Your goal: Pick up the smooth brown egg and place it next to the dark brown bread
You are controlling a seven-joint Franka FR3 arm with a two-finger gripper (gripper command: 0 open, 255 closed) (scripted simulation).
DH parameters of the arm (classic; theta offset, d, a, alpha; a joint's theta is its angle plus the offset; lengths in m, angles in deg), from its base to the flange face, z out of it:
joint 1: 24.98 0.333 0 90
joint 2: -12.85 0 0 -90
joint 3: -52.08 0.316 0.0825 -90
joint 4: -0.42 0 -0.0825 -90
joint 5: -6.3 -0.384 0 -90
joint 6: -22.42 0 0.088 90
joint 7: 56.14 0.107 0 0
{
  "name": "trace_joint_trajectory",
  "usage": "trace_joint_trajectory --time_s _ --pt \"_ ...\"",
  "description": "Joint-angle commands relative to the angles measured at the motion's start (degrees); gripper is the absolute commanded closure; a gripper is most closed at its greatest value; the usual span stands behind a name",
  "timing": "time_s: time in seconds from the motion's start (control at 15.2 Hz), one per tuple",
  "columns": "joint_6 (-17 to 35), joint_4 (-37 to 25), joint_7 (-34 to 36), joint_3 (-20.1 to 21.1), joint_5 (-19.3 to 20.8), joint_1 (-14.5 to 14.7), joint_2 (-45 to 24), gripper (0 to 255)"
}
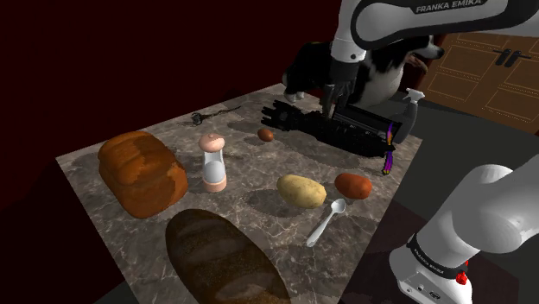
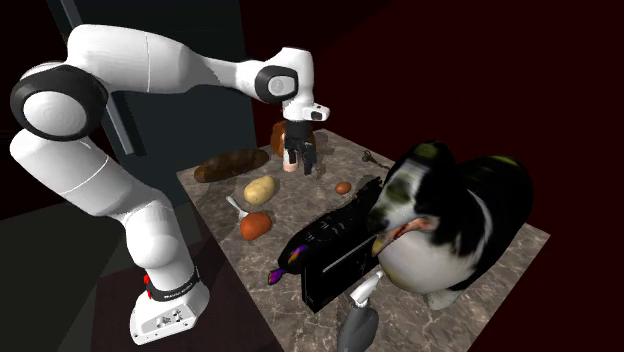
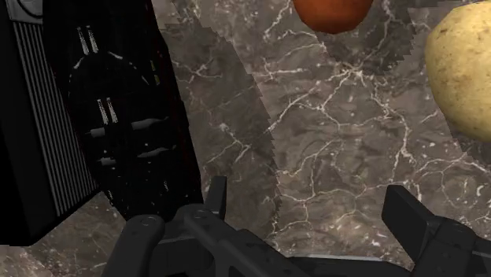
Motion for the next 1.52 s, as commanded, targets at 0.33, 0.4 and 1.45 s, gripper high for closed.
trace_joint_trajectory --time_s 0.33,0.4,1.45 --pt "5.57 -8.82 1.36 1.08 0.17 0.71 -15.86 0" --pt "6.08 -10.35 1.57 1.23 0.23 0.82 -18.11 0" --pt "6.17 -41.32 3.72 2.34 1.80 3.00 -52.26 0"
